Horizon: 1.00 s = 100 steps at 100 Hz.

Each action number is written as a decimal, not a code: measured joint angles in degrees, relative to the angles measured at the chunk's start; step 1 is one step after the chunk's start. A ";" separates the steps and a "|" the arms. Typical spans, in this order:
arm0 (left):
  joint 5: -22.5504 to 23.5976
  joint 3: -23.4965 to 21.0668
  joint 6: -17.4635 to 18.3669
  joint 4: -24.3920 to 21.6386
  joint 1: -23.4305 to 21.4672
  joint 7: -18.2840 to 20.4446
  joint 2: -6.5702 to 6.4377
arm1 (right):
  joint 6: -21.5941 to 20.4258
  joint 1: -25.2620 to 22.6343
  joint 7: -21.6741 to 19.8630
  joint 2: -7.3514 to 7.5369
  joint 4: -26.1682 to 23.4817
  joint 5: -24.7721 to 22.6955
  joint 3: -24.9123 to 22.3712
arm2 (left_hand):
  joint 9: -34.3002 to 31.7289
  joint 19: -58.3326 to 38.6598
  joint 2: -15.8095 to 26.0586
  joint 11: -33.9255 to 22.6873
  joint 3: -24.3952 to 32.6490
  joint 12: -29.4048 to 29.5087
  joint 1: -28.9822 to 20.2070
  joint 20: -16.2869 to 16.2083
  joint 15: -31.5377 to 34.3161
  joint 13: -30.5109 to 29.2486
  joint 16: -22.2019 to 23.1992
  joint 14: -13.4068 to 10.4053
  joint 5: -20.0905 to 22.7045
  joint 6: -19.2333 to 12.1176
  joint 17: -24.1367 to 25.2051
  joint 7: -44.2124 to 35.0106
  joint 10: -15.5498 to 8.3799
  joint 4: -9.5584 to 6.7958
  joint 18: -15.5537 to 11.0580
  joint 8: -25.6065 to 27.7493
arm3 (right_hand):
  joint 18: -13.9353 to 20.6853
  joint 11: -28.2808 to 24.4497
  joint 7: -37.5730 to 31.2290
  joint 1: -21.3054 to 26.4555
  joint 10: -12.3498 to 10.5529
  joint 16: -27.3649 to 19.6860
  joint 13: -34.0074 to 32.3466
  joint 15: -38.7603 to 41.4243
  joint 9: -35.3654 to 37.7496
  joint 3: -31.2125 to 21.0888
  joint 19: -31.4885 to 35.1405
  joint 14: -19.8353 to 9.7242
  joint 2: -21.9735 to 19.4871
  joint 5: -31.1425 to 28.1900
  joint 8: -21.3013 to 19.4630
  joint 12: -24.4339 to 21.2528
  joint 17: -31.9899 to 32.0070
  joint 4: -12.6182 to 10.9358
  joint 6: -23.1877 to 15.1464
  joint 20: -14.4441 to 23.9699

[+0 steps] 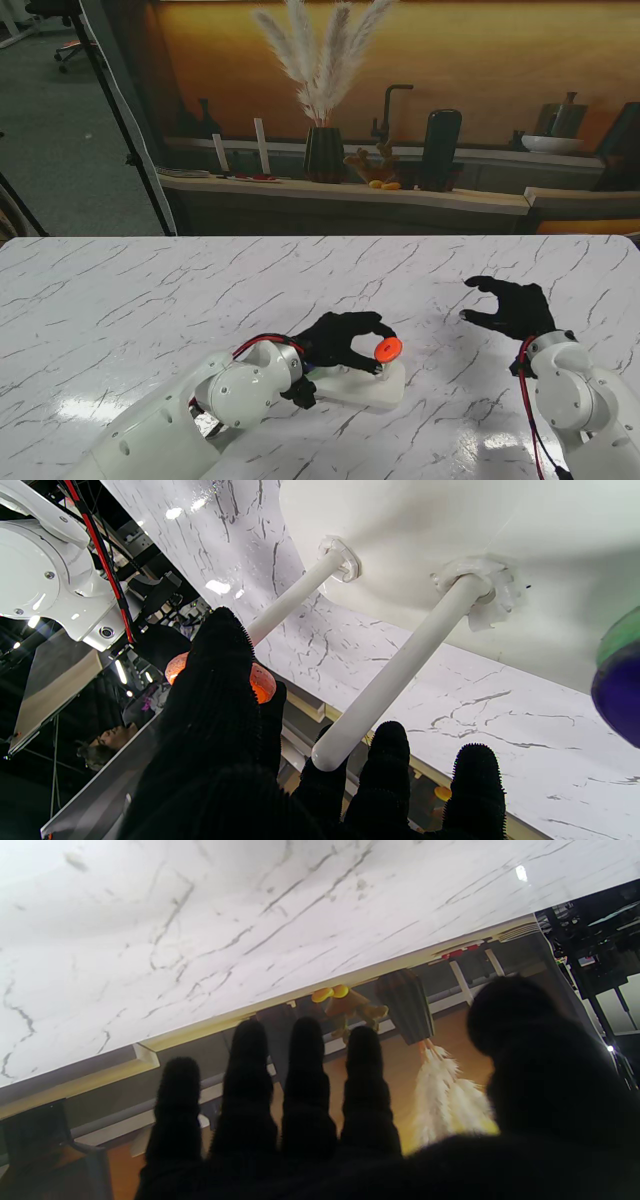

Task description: Move the three rings of the Hanoi Tower from the left rod to the right rod

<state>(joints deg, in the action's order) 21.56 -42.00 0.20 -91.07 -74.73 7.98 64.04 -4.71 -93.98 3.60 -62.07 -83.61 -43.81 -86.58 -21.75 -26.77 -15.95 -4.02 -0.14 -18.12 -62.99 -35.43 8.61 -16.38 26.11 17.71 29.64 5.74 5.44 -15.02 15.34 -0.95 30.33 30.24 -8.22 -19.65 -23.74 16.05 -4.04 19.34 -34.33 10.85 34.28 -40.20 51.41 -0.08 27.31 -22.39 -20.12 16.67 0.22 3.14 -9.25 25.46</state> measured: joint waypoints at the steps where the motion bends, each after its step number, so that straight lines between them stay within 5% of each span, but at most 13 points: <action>1: 0.00 0.00 0.00 -0.01 0.00 0.00 0.00 | 0.00 0.00 -0.01 0.00 0.00 0.01 0.01 | 0.00 0.00 0.00 0.00 0.00 0.00 0.00 0.00 0.00 0.00 0.00 0.00 0.00 0.00 0.00 0.00 0.00 0.00 0.00 0.00 | 0.00 0.00 0.00 0.00 0.00 0.00 0.00 0.00 0.00 0.00 0.00 0.00 0.00 0.00 0.00 0.00 0.00 0.00 0.00 0.00; 100: 0.21 -0.01 -0.69 -1.26 0.12 1.87 -0.49 | -0.06 0.09 0.02 0.00 0.20 0.25 0.19 | -0.01 0.00 0.01 0.00 0.00 0.00 -0.61 0.00 0.00 0.00 0.00 0.00 0.00 0.01 -0.11 0.00 0.00 0.00 0.02 0.00 | 0.00 -0.01 -0.40 0.01 0.00 0.00 0.00 0.00 0.00 0.00 0.01 0.00 0.00 0.00 0.00 0.00 -0.02 0.00 0.00 0.00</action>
<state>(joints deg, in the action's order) 21.77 -42.01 -0.49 -92.33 -74.61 9.85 63.55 -4.77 -93.90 3.62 -62.07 -83.42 -43.56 -86.39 -21.75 -26.77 -15.94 -4.02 -0.14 -18.12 -63.60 -35.43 8.61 -16.38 26.11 17.71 29.64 5.75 5.33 -15.02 15.34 -0.95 30.35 30.24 -8.22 -19.65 -24.14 16.06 -4.04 19.34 -34.33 10.85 34.28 -40.20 51.41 -0.08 27.31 -22.39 -20.12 16.67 0.20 3.14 -9.25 25.46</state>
